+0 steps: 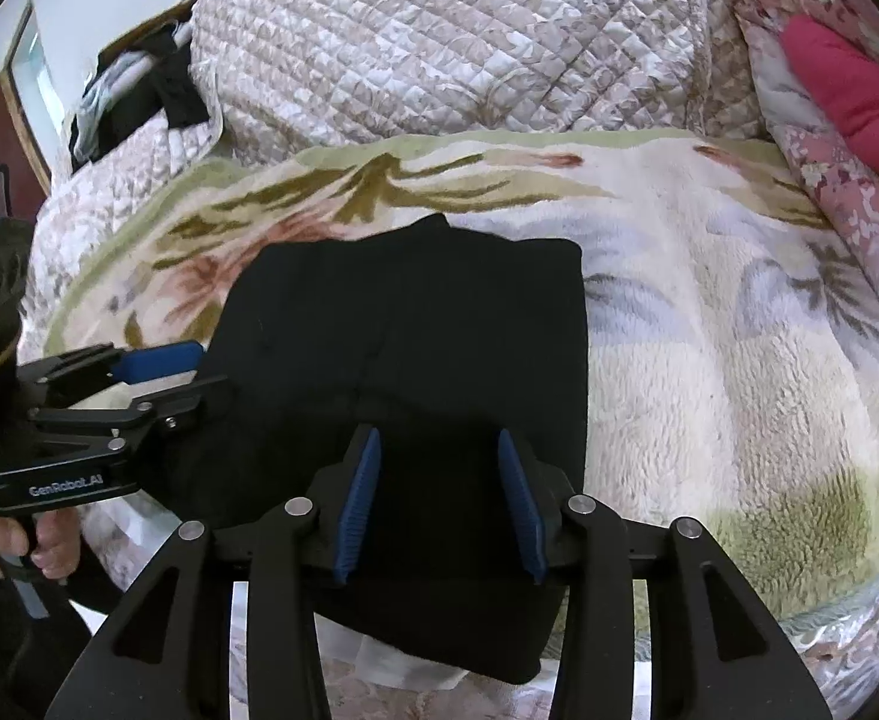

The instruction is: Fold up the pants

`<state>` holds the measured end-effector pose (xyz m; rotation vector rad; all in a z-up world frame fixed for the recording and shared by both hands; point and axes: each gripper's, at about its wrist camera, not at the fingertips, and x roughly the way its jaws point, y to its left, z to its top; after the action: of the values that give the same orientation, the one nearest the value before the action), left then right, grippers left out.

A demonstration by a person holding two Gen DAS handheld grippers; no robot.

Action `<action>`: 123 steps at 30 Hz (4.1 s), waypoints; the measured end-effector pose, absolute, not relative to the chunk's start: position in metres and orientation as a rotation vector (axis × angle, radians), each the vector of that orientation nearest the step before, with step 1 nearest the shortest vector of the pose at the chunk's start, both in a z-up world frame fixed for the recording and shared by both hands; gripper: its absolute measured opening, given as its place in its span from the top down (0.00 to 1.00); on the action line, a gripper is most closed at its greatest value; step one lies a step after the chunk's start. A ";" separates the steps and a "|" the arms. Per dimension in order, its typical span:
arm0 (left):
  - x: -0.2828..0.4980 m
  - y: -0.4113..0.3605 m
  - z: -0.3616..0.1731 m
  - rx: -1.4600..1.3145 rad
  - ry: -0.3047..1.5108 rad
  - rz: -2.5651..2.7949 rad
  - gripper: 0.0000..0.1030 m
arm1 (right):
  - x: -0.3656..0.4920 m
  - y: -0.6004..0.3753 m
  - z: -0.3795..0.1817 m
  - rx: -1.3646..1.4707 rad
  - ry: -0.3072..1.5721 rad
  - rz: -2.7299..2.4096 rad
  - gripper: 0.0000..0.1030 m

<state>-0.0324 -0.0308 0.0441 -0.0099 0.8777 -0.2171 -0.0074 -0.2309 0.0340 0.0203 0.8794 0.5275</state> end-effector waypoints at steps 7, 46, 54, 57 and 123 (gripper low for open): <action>-0.019 -0.005 0.057 -0.091 0.819 -0.191 0.44 | 0.011 -0.241 0.054 0.027 0.871 0.505 0.52; 0.006 0.023 0.014 -0.358 0.905 -0.260 0.35 | 0.059 -0.259 0.013 0.280 1.029 0.581 0.49; 0.014 0.011 0.022 -0.359 0.880 -0.272 0.65 | 0.064 -0.255 0.019 0.322 1.025 0.598 0.82; 0.009 0.010 0.035 -0.344 0.857 -0.278 0.75 | 0.056 -0.251 0.037 0.319 0.971 0.633 0.84; -0.009 -0.006 0.014 -0.056 0.897 -0.001 0.56 | 0.038 -0.164 0.022 -0.168 0.970 0.539 0.46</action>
<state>-0.0091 -0.0056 0.0141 -0.0564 0.8972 -0.0009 0.0379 -0.1639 0.0220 -0.1684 0.9703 0.5388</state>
